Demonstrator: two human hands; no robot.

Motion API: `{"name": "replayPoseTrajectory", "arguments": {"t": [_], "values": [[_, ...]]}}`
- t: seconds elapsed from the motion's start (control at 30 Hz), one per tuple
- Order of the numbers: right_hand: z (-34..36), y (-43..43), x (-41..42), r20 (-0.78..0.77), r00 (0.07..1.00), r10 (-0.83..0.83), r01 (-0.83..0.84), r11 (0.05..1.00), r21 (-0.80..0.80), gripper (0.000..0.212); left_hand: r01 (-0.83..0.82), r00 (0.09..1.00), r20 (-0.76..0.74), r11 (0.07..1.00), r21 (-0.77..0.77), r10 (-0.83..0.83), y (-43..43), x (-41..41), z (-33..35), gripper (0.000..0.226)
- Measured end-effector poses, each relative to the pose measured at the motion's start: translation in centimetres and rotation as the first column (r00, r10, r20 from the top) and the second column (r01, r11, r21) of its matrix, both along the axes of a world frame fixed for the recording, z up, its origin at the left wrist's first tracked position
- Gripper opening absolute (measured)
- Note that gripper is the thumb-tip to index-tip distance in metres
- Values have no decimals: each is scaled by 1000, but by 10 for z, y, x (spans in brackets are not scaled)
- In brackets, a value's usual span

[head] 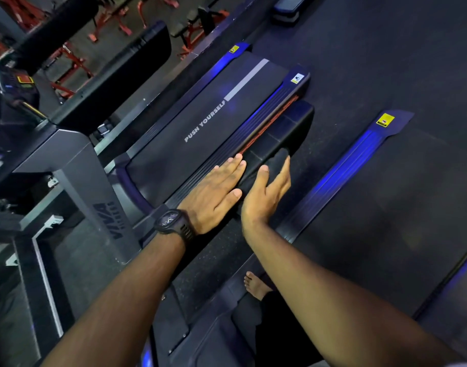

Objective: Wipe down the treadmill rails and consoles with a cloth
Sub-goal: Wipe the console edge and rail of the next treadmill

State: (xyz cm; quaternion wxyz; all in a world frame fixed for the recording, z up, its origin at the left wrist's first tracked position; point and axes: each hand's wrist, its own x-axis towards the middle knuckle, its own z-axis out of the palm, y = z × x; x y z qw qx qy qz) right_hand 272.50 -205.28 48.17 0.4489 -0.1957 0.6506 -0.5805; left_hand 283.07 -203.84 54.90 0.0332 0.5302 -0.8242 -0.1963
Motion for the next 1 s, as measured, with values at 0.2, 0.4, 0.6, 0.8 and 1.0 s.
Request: {"name": "replayPoseTrajectory", "arguments": {"t": [0.2, 0.4, 0.6, 0.8, 1.0], "values": [[21, 33, 14, 66, 996, 57, -56, 998, -12, 57, -14, 1000, -4, 1000, -3, 14, 3, -1, 2, 64], [-2, 15, 11, -19, 1000, 12, -12, 1000, 4, 62, -31, 999, -13, 1000, 5, 31, 8, 1, 3, 62], [15, 55, 30, -75, 989, 128, -135, 985, -103, 67, -43, 997, -63, 999, -7, 42, 15, 5, 6, 60], [8, 27, 26, 101, 995, 5, -21, 987, 157, 59, -58, 997, -47, 998, 12, 59, 23, 8, 5, 61], [27, 60, 38, -55, 993, 108, -111, 992, -56, 62, -84, 993, -82, 996, 6, 84, 33, 16, 8, 58]]}}
